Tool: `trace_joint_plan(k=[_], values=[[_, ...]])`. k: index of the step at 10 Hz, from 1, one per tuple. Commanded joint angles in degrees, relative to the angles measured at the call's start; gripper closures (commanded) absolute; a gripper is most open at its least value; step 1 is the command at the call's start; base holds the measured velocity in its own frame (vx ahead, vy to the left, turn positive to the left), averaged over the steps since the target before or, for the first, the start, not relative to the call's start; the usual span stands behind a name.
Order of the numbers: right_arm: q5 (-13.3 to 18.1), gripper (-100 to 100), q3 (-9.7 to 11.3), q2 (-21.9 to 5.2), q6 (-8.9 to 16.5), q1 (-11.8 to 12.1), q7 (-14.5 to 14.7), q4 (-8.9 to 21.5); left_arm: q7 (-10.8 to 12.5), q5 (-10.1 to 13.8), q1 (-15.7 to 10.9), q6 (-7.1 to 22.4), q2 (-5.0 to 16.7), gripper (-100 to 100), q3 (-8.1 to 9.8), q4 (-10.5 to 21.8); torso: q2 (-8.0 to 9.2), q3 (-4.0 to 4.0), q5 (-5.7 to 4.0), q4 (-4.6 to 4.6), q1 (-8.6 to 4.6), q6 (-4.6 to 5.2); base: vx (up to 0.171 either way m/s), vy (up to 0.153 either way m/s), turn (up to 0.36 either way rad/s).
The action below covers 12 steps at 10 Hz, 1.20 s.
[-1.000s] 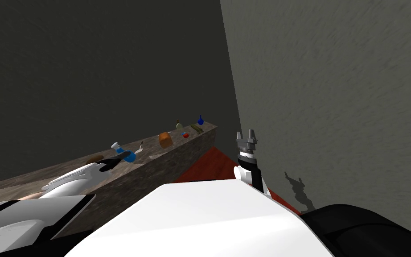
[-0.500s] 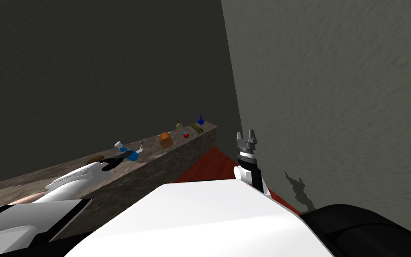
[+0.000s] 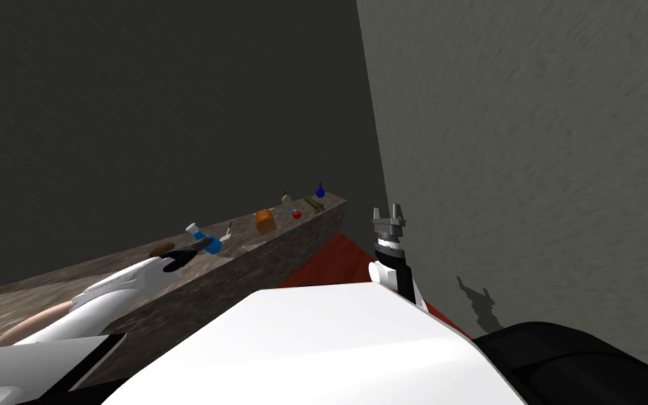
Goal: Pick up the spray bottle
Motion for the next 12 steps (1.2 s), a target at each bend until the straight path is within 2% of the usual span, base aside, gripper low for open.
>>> trace_joint_plan(k=[1, 2, 3, 5, 6, 7, 9, 10, 11, 12], values=[[0.0, 0, 0.0, 0.0, 0.0, 0.0, 0.0, 0.0, -1.01, 0.76, 2.86, 2.13, -0.57, 100, 1.6, -2.86, 0.0, 0.0, 0.0, 0.0, 0.0, 0.0, 0.079, 0.028, 0.213], [0.0, 0, -0.01, 0.0, 0.0, 0.02, 0.0, 0.0, -1.01, 0.76, 4.44, 2.13, -0.57, 100, 1.6, -5.03, -0.1, -0.06, 0.01, -0.05, 0.14, -0.34, 0.135, 0.03, 0.207], [0.0, 0, -0.01, 0.0, 0.0, 0.02, 0.0, 0.0, -1.01, 0.76, 5.74, 2.13, -0.57, 100, 1.6, -7.03, -0.25, -0.14, 0.02, -0.07, 0.21, -0.25, 0.08, 0.032, 0.035], [0.0, 0, 0.0, 0.0, 0.0, 0.0, 0.0, 0.0, -1.01, 0.76, 5.74, 2.13, -0.57, 100, 1.6, -9.54, -0.16, -0.12, 0.12, -0.08, 0.2, 0.04, -0.002, 0.01, -0.026], [0.0, 0, 0.0, 0.0, 0.0, 0.0, 0.0, 0.0, -1.94, 1.5, 8.96, 4.38, -1.14, 100, 3.06, -12.17, -0.09, -0.08, 0.08, -0.06, 0.12, 0.07, 0.077, 0.053, 0.203], [0.0, 0, -0.01, 0.0, 0.0, 0.02, 0.0, 0.0, -1.94, 1.5, 10.59, 4.38, -1.14, 100, 3.06, -14.21, -0.23, -0.15, 0.11, -0.11, 0.33, -0.24, 0.117, 0.057, 0.201], [0.0, 0, 0.0, 0.0, 0.0, 0.01, 0.0, 0.0, -1.94, 1.5, 11.26, 4.38, -1.14, 100, 3.06, -15.94, -0.38, -0.28, 0.27, -0.2, 0.42, -0.02, 0.049, 0.006, 0.004], [0.0, 0, 0.0, 0.0, 0.0, 0.0, 0.0, 0.0, -1.94, 1.5, 11.26, 4.38, -1.14, 100, 3.06, -17.79, -0.33, -0.26, 0.29, -0.19, 0.35, 0.08, -0.01, -0.016, -0.02], [0.0, 0, 0.0, 0.0, 0.0, 0.0, 0.0, 0.0, -2.87, 2.25, 14.69, 6.63, -1.7, 100, 4.52, -20.19, -0.27, -0.22, 0.27, -0.17, 0.28, 0.12, 0.085, 0.024, 0.2], [0.0, 0, -0.01, 0.0, 0.0, 0.02, 0.0, 0.0, -2.87, 2.25, 15.48, 6.63, -1.7, 100, 4.52, -21.08, -0.43, -0.31, 0.28, -0.23, 0.47, -0.17, 0.125, 0.033, 0.19]])
